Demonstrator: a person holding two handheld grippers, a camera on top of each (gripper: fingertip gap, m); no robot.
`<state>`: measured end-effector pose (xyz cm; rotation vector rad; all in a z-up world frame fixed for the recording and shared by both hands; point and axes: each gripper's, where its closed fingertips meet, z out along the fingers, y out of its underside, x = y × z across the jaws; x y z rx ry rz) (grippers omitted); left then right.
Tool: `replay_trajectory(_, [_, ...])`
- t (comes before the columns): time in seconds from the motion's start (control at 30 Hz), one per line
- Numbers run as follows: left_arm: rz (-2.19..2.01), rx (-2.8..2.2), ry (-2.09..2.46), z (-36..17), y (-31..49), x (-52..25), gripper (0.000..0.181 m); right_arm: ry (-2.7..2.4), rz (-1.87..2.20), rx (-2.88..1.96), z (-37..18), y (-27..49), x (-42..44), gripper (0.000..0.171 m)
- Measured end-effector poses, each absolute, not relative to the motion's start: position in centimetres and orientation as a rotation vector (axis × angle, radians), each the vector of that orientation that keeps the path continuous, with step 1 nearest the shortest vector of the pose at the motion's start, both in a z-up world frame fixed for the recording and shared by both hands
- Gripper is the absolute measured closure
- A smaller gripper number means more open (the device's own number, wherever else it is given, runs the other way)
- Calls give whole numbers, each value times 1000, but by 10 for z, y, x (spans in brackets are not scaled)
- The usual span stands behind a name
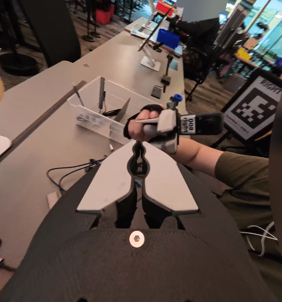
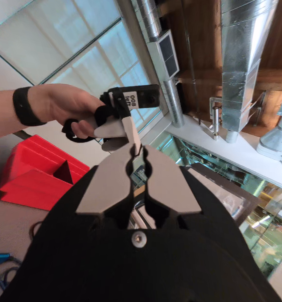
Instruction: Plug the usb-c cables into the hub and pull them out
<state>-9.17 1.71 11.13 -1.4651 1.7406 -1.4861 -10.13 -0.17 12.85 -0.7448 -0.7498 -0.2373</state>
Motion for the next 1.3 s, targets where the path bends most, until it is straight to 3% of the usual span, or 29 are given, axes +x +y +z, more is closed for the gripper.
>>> replay_trajectory(0.03, [-1425, -1475, 1737, 108, 22, -91, 181, -757, -249, -788, 125, 4, -98, 171])
replay_trajectory(0.27, [-1350, -1493, 1934, 87, 3, -96, 181, -865, -394, -1068, 95, 42, -87, 171])
replay_trajectory(0.37, [-1170, -1377, 2195, 62, -25, -109, 167, -791, -432, -1094, 114, 36, -65, 171])
replay_trajectory(0.47, [-846, -1213, 2538, 14, -50, -127, 142, -646, -423, -1106, 142, 22, -29, 170])
replay_trajectory(0.57, [-493, -1025, 2721, -37, -61, -125, 134, -472, -335, -1125, 167, 5, 9, 165])
replay_trajectory(0.73, [-228, -1020, 2998, -114, -77, -122, 136, -310, -168, -1059, 196, -27, 41, 165])
replay_trajectory(0.93, [-151, -1060, 3106, -157, -74, -119, 144, -287, -169, -1008, 212, -47, 46, 165])
replay_trajectory(1.03, [-168, -1037, 3121, -160, -76, -118, 157, -308, -149, -990, 216, -51, 38, 165])
replay_trajectory(1.07, [-154, -1033, 3145, -161, -76, -121, 176, -316, -152, -992, 216, -51, 36, 165])
replay_trajectory(1.2, [-141, -976, 3176, -154, -73, -124, 178, -332, -161, -999, 213, -48, 35, 165])
replay_trajectory(1.3, [-375, -921, 3075, -119, -71, -114, 178, -301, -116, -996, 210, -45, 41, 165])
